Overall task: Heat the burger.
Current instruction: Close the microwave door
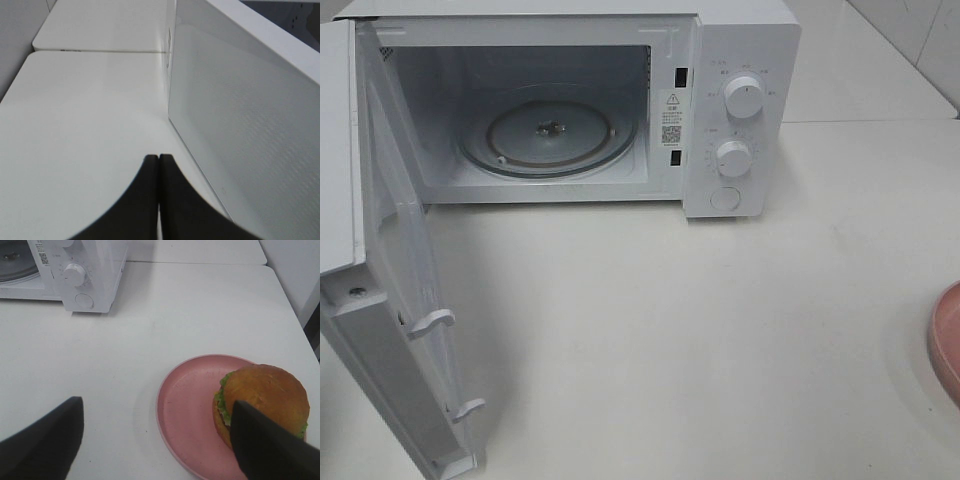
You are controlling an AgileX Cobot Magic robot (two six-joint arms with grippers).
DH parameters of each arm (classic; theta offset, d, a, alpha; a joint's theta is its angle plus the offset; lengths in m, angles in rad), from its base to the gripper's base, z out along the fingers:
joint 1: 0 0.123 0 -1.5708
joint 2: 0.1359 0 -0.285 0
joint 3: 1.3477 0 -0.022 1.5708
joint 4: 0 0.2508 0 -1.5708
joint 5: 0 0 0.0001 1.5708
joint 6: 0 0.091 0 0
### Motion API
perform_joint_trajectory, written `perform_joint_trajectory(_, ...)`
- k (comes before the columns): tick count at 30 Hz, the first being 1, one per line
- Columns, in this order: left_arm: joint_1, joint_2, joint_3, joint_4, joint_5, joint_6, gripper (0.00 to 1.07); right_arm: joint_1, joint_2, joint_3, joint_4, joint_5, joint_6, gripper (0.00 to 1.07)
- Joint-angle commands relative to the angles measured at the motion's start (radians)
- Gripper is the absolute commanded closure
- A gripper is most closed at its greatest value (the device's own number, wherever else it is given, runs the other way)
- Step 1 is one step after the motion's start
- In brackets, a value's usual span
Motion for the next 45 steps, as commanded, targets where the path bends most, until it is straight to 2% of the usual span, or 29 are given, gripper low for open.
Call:
perform_joint_trajectory(1, 0.005, 0.023, 0.047, -0.006, -0.157, 0.001, 1.07, -0.003, -0.025, 0.002, -0.003, -0.013, -0.003, 0.31)
perform_joint_trajectory(3, 0.005, 0.064, 0.107, -0.006, -0.301, 0.001, 1.07, -0.003, -0.025, 0.002, -0.003, -0.013, -0.003, 0.31)
perform_joint_trajectory(4, 0.005, 0.064, 0.107, -0.006, -0.301, 0.001, 1.07, -0.003, -0.025, 0.002, -0.003, -0.013, -0.003, 0.31)
perform_joint_trajectory(5, 0.005, 0.103, 0.14, -0.006, -0.416, 0.001, 1.07, -0.003, -0.025, 0.002, -0.003, -0.013, -0.003, 0.31)
perform_joint_trajectory(6, 0.005, 0.103, 0.14, -0.006, -0.416, 0.001, 1.07, -0.003, -0.025, 0.002, -0.003, -0.013, -0.003, 0.31)
perform_joint_trajectory(8, 0.004, 0.172, 0.176, -0.006, -0.566, 0.0, 1.07, -0.003, -0.025, 0.002, -0.003, -0.013, -0.003, 0.31)
perform_joint_trajectory(12, -0.004, 0.259, 0.194, 0.002, -0.678, -0.001, 1.07, -0.003, -0.025, 0.002, -0.003, -0.013, -0.003, 0.31)
perform_joint_trajectory(13, -0.01, 0.325, 0.203, 0.02, -0.762, -0.001, 1.07, -0.003, -0.025, 0.002, -0.003, -0.013, -0.003, 0.31)
perform_joint_trajectory(17, -0.01, 0.402, 0.215, 0.068, -0.874, -0.005, 1.07, -0.003, -0.025, 0.002, -0.003, -0.013, -0.003, 0.31)
perform_joint_trajectory(18, -0.01, 0.454, 0.221, 0.127, -0.941, -0.029, 1.07, -0.003, -0.025, 0.002, -0.003, -0.013, -0.003, 0.31)
perform_joint_trajectory(20, -0.01, 0.474, 0.221, 0.156, -0.959, -0.047, 1.07, -0.003, -0.025, 0.002, -0.003, -0.013, -0.003, 0.31)
perform_joint_trajectory(21, -0.01, 0.524, 0.221, 0.23, -1.006, -0.111, 1.07, -0.003, -0.025, 0.002, -0.003, -0.013, -0.003, 0.31)
perform_joint_trajectory(22, -0.01, 0.545, 0.221, 0.274, -1.026, -0.14, 1.07, -0.003, -0.025, 0.002, -0.003, -0.013, -0.003, 0.31)
perform_joint_trajectory(23, -0.01, 0.545, 0.221, 0.274, -1.026, -0.14, 1.07, -0.003, -0.025, 0.002, -0.003, -0.013, -0.003, 0.31)
perform_joint_trajectory(24, -0.01, 0.595, 0.221, 0.365, -1.079, -0.204, 1.07, -0.003, -0.025, 0.002, -0.003, -0.013, -0.003, 0.31)
perform_joint_trajectory(25, -0.01, 0.641, 0.221, 0.441, -1.139, -0.244, 1.07, -0.003, -0.025, 0.002, -0.003, -0.013, -0.003, 0.31)
perform_joint_trajectory(28, -0.01, 0.667, 0.221, 0.475, -1.177, -0.26, 1.07, -0.003, -0.025, 0.002, -0.003, -0.013, -0.003, 0.31)
perform_joint_trajectory(30, -0.01, 0.742, 0.221, 0.525, -1.286, -0.266, 1.07, -0.003, -0.025, 0.002, -0.003, -0.013, -0.003, 0.31)
perform_joint_trajectory(34, -0.01, 0.817, 0.22, 0.53, -1.378, -0.268, 1.07, -0.003, -0.025, 0.002, -0.003, -0.013, -0.003, 0.31)
perform_joint_trajectory(36, -0.01, 0.836, 0.217, 0.54, -1.388, -0.281, 1.07, -0.003, -0.025, 0.002, -0.003, -0.013, -0.003, 0.31)
perform_joint_trajectory(38, -0.01, 0.898, 0.191, 0.614, -1.415, -0.327, 1.07, -0.003, -0.025, 0.002, -0.003, -0.013, -0.003, 0.31)
perform_joint_trajectory(45, -0.01, 0.958, 0.145, 0.674, -1.442, -0.36, 1.07, -0.003, -0.025, 0.002, -0.003, -0.013, -0.003, 0.31)
